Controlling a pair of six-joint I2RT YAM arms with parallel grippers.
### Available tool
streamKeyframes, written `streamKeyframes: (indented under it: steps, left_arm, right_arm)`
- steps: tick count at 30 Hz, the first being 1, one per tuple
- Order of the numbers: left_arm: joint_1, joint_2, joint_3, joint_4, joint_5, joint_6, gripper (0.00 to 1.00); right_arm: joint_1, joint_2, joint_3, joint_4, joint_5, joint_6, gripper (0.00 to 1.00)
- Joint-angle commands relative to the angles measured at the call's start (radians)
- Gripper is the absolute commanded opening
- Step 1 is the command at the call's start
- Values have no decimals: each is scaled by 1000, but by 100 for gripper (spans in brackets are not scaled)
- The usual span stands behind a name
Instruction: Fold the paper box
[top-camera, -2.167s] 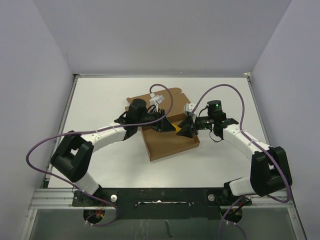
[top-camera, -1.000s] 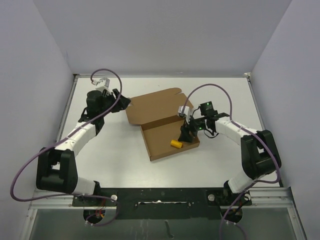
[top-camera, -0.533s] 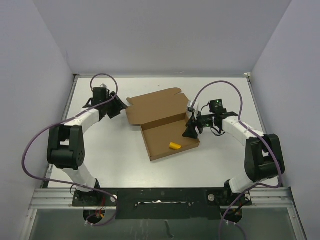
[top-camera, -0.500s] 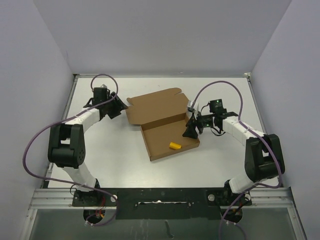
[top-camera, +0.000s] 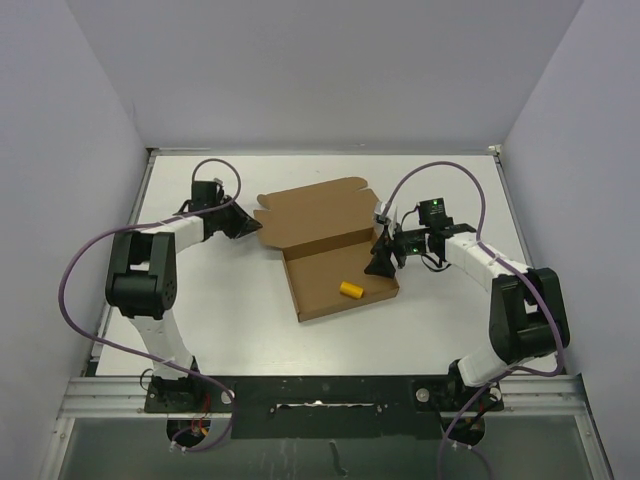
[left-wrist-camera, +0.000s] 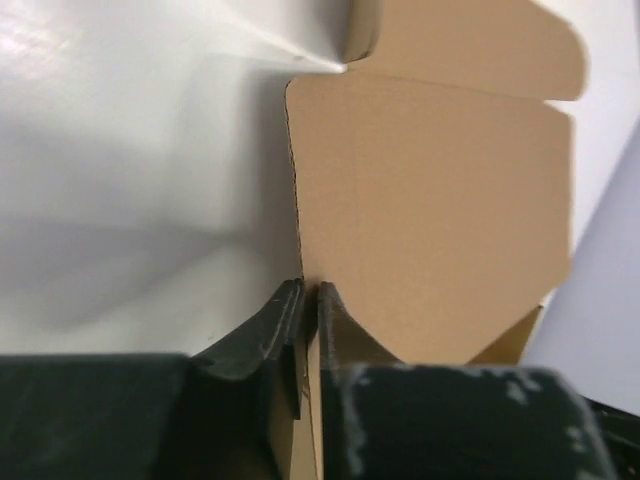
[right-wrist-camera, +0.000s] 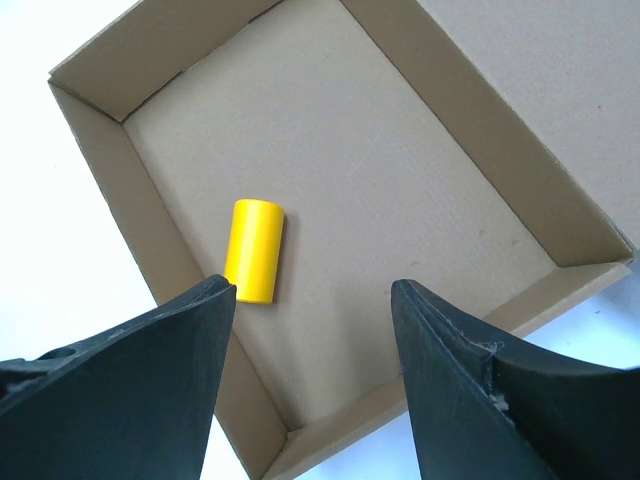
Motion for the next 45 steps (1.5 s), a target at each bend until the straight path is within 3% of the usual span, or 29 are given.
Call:
streamKeyframes:
  steps: [1, 8, 13, 22, 31, 40, 43, 45]
  left_arm:
    - [18, 34, 18, 141, 94, 7, 0]
    - [35, -30, -79, 392, 191, 13, 0]
    - [32, -89, -148, 581, 229, 46, 0]
    - [-22, -174, -208, 807, 276, 151, 0]
    - [-66, -238, -268, 941, 311, 217, 0]
    - [-87, -239, -285, 1015, 355, 243, 0]
    - [-90, -238, -294, 1040, 366, 252, 0]
    - [-92, -239, -297, 1045, 368, 256, 0]
  right_arm:
    - [-9, -42, 36, 6, -46, 2, 65]
    - [-88, -43, 38, 52, -107, 107, 65]
    - [-180, -44, 20, 166, -106, 292, 66]
    - [-358, 12, -62, 444, 1, 733, 87]
    - [-379, 65, -93, 559, -39, 840, 87]
    - [-363, 101, -33, 562, -21, 830, 85]
    - [-353, 122, 12, 526, -9, 804, 82]
    - [-354, 135, 44, 488, -1, 777, 74]
